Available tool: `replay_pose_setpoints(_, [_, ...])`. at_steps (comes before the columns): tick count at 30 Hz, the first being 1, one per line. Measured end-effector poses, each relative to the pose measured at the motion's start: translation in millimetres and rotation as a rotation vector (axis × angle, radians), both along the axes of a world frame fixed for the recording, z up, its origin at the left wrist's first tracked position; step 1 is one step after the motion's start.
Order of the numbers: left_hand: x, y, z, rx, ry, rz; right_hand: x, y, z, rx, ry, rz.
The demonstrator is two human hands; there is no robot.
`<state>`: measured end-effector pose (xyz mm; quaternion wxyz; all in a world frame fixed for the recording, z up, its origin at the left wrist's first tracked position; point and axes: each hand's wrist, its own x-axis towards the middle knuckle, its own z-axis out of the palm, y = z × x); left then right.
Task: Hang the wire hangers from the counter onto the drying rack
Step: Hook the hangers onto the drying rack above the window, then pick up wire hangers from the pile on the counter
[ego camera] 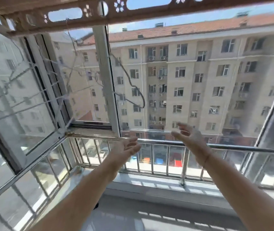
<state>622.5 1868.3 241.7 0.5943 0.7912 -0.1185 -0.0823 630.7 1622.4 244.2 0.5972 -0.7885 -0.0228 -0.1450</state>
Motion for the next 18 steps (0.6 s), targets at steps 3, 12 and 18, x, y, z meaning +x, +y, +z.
replay_pose_setpoints(3, [1, -48, -12, 0.062, 0.009, -0.129, -19, -45, -3, -0.061, 0.010, -0.090])
replay_pose_setpoints(12, [-32, -238, -31, 0.083, -0.050, -0.479, -120, -221, -18, -0.110, 0.071, -0.421])
replay_pose_setpoints(18, [-88, -375, -39, 0.060, -0.053, -0.652, -210, -340, -27, -0.100, 0.060, -0.594])
